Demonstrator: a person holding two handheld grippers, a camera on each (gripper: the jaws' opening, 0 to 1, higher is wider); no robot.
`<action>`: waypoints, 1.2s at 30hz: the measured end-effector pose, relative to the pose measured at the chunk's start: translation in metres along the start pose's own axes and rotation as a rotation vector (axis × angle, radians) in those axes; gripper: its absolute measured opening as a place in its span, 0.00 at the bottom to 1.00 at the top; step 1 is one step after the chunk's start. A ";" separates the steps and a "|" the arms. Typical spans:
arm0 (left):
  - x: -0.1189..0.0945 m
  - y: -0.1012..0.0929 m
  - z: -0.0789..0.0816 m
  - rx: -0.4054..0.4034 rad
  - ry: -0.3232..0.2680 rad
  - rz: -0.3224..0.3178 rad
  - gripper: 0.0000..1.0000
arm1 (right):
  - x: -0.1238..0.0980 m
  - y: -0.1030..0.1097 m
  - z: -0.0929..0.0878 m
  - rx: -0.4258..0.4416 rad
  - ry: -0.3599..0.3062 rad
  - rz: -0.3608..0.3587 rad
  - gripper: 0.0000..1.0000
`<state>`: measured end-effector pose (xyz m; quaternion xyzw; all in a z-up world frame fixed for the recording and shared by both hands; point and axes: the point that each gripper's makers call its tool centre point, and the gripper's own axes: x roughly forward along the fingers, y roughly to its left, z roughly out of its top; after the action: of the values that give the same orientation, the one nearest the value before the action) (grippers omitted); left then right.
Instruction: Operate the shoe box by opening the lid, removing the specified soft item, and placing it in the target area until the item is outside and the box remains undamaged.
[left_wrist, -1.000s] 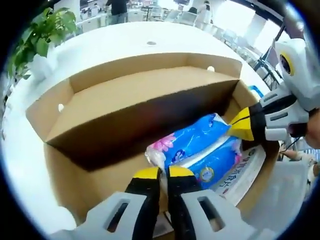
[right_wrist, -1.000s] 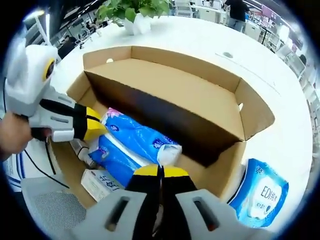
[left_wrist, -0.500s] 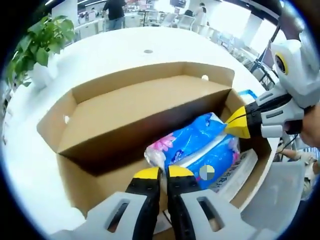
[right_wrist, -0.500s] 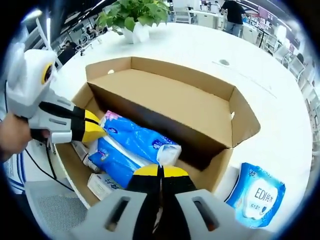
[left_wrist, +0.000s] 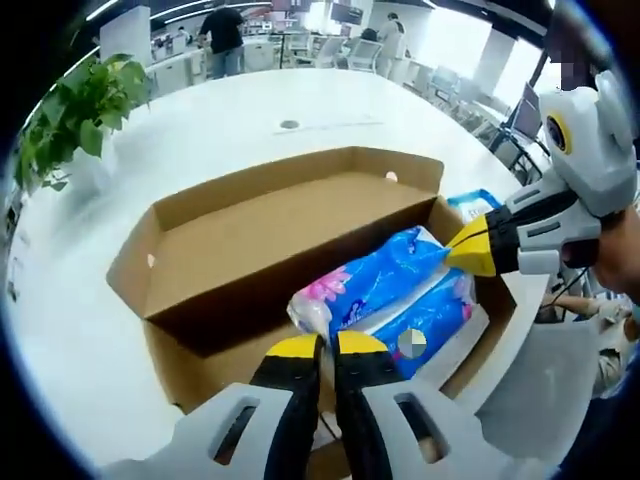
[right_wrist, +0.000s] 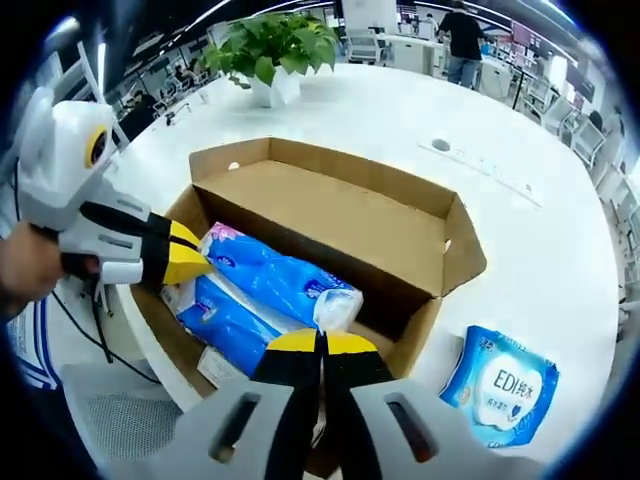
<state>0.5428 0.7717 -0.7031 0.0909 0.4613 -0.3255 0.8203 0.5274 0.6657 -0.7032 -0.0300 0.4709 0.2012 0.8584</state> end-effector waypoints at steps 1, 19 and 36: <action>-0.002 -0.001 0.001 0.003 -0.002 -0.001 0.00 | -0.003 0.000 0.001 0.001 -0.006 -0.002 0.00; -0.027 -0.043 0.026 0.107 -0.025 -0.045 0.00 | -0.057 -0.017 0.001 0.031 -0.078 -0.068 0.00; -0.014 -0.094 0.048 0.165 -0.020 -0.110 0.00 | -0.092 -0.059 -0.017 0.079 -0.102 -0.137 0.00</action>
<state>0.5135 0.6833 -0.6507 0.1294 0.4292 -0.4080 0.7953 0.4924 0.5785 -0.6450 -0.0180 0.4307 0.1244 0.8937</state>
